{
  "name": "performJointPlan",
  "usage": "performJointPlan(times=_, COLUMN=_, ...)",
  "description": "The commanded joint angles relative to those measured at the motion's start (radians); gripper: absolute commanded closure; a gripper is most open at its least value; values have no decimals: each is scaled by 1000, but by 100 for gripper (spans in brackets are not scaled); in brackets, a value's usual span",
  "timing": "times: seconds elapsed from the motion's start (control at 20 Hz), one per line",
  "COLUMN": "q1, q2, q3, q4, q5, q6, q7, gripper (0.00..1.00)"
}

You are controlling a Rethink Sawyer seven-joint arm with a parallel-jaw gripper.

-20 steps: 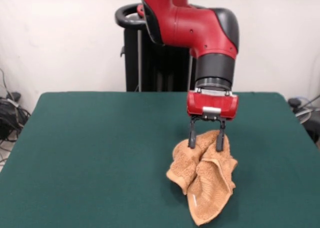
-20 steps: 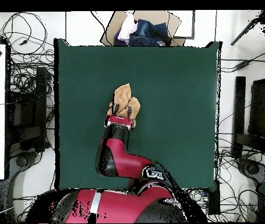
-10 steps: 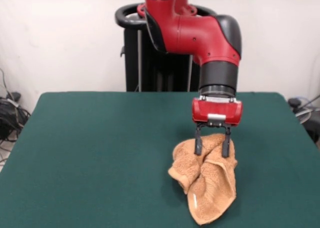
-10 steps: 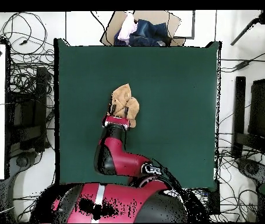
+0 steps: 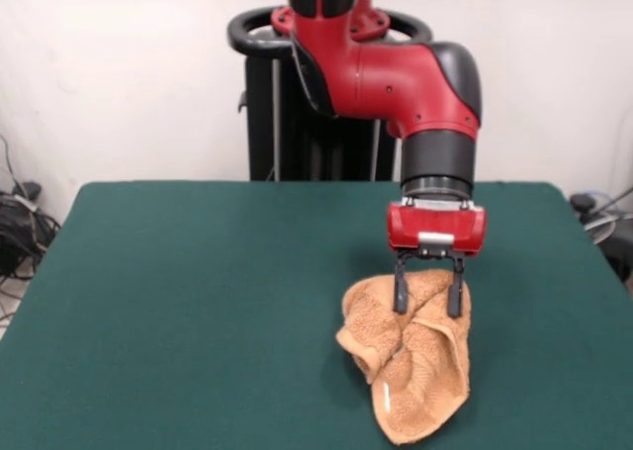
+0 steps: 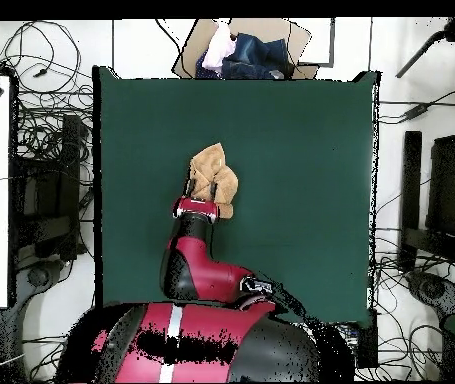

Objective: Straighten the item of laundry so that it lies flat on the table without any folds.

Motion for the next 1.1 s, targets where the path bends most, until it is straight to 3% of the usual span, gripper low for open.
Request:
performJointPlan(times=0.05, q1=-4, q2=65, q3=103, q4=-72, q5=27, q6=-27, q7=317, gripper=0)
performJointPlan(times=0.3, q1=-11, q2=71, q3=104, q4=-67, q5=33, q6=-50, q7=317, gripper=0)
performJointPlan(times=0.35, q1=-13, q2=71, q3=105, q4=-68, q5=29, q6=-50, q7=311, gripper=100)
performJointPlan(times=0.9, q1=-5, q2=52, q3=126, q4=-19, q5=88, q6=-73, q7=337, gripper=100)
performJointPlan(times=1.1, q1=-1, q2=-20, q3=122, q4=39, q5=105, q6=-31, q7=319, gripper=100)
